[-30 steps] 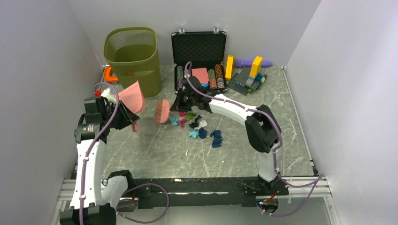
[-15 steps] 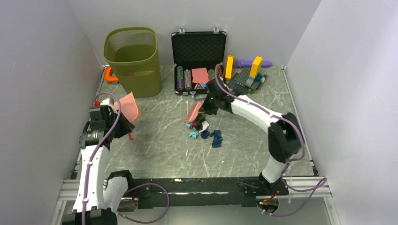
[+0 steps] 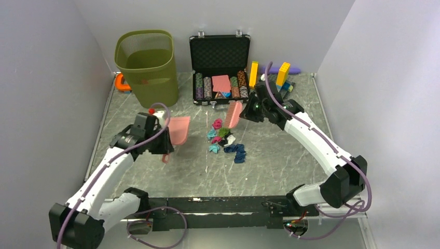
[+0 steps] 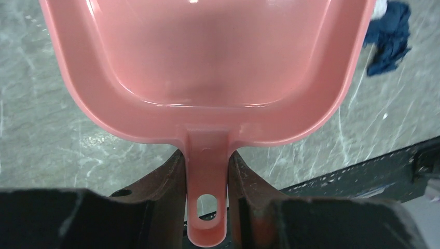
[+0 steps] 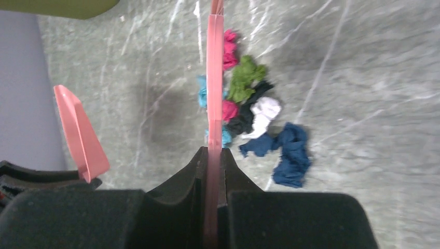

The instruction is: Sweep away the paper scraps from the table

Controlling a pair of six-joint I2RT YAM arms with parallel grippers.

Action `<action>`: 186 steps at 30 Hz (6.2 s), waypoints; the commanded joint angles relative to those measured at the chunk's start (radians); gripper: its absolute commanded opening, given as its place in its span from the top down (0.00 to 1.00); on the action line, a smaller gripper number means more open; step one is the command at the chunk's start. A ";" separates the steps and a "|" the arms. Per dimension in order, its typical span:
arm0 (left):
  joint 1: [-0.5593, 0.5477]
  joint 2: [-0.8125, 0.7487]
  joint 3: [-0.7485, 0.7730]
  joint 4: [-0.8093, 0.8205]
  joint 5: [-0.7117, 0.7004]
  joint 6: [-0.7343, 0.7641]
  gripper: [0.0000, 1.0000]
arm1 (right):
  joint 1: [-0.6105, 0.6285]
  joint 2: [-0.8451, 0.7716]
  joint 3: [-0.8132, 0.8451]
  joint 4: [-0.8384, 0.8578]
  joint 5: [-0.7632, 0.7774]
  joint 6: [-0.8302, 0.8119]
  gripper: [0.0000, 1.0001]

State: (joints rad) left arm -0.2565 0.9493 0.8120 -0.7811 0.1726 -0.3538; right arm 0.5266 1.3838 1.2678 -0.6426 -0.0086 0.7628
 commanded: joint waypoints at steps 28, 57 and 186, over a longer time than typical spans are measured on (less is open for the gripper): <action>-0.657 0.511 0.242 -0.191 -0.194 -0.086 1.00 | 0.092 0.666 0.697 -0.421 0.179 -0.986 1.00; -0.615 0.709 0.327 -0.124 -0.258 0.053 1.00 | 0.251 0.607 0.559 -0.540 -0.350 -1.156 1.00; -0.441 0.457 0.639 -0.224 -0.133 0.070 1.00 | -0.109 -0.418 -0.171 0.422 -0.264 -0.093 1.00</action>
State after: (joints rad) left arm -0.6842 1.4670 1.4292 -1.0370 0.0772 -0.2699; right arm 0.3832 0.9501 1.1435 -0.2993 -0.2783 0.6098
